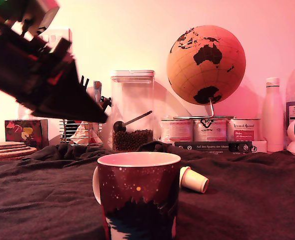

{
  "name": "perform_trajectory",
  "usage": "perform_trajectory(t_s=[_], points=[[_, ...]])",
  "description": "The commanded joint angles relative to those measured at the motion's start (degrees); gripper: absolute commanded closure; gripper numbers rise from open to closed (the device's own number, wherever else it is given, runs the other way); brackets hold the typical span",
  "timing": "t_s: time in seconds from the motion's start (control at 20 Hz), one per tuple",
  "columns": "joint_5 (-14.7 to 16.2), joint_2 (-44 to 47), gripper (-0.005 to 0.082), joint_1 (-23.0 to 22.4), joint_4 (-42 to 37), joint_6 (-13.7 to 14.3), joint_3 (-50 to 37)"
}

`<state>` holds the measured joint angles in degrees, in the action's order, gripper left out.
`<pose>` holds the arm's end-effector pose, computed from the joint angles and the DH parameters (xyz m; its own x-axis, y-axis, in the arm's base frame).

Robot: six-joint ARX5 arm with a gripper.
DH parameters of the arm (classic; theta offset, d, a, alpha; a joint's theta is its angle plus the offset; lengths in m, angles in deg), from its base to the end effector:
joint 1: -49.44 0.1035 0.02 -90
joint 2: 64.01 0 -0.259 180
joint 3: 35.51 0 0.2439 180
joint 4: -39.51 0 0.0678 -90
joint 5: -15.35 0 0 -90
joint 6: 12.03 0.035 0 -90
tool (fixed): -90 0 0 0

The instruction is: Pick up the coffee capsules on the table and drop them inside the coffee cup

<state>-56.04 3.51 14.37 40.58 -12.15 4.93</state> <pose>0.1795 -0.1397 0.1842 0.5005 -0.7413 -0.4471 0.7740 0.6145 -0.1524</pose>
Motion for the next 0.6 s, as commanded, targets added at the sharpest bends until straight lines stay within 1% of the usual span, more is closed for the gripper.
perform_trajectory(t_s=[0.0, 0.05, 0.1, 0.2, 0.25, 0.35, 0.4, 0.45, 0.55], points=[[3.45, -0.44, 0.0793, 1.95, -0.24, 2.47, 0.39], [5.9, -0.44, 0.0793, 3.1, -0.13, 4.33, 0.39], [7.8, -0.44, 0.0793, 4.42, -0.11, 4.33, 0.39], [11.89, -0.42, 0.0789, 7.17, -0.15, 6.43, 0.39], [14.16, -0.37, 0.0773, 8.61, -0.28, 6.43, 0.39], [18.93, -0.28, 0.0719, 10.93, -0.79, 9.75, 0.39], [21.03, 0.02, 0.0683, 11.78, -1.46, 10.38, 0.39], [22.84, 0.39, 0.0668, 12.52, -2.08, 10.38, 0.39], [24.65, 1.7, 0.0668, 13.79, -3.34, 11.19, 0.39]])
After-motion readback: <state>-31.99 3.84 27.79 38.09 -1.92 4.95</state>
